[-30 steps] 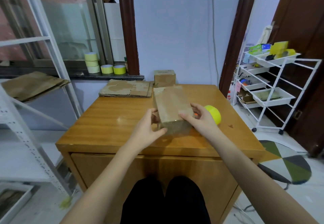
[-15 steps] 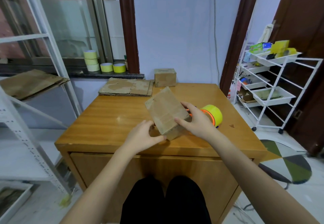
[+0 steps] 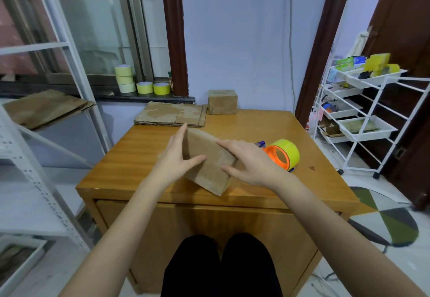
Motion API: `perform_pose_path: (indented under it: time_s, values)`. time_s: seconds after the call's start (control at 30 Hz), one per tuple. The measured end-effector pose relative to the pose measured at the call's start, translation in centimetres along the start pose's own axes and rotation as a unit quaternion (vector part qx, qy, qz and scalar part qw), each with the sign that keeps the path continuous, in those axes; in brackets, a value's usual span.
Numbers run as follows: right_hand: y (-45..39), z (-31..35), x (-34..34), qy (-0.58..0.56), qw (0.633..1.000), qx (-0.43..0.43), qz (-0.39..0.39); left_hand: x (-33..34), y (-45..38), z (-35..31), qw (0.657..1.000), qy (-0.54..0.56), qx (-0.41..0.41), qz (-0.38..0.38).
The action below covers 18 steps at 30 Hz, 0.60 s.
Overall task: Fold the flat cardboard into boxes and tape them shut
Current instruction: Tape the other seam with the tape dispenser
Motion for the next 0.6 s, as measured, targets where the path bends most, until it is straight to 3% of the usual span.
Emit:
perform_pose_path:
  time_s: [0.23,0.43,0.5,0.6]
  values:
    - [0.6,-1.0,0.4,0.009,0.997,-0.080,-0.002,1.4,1.3,1.4,0.997,0.015,0.019,-0.068]
    - [2.1,-3.1,1.6,0.004,0.997,-0.067,-0.033,3.3,2.1,1.0,0.988,-0.091,0.046,-0.117]
    - [2.7,-3.3,1.3,0.022,0.995,-0.068,-0.073,3.3,2.0,1.0,0.986,-0.101,0.049,-0.128]
    - [3.9,-4.3,-0.4,0.004,0.980,-0.005,-0.197,3.0,1.8,0.8,0.985,-0.105,0.045,-0.126]
Point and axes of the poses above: each hand's wrist, its own y-axis away from the middle knuckle, its own x-axis out of the palm, z = x × y, the point moved 3 cm from there along -y, towards the middle knuckle, and after that the axes turned 2 degrees about -x, right-handed, at the moved point
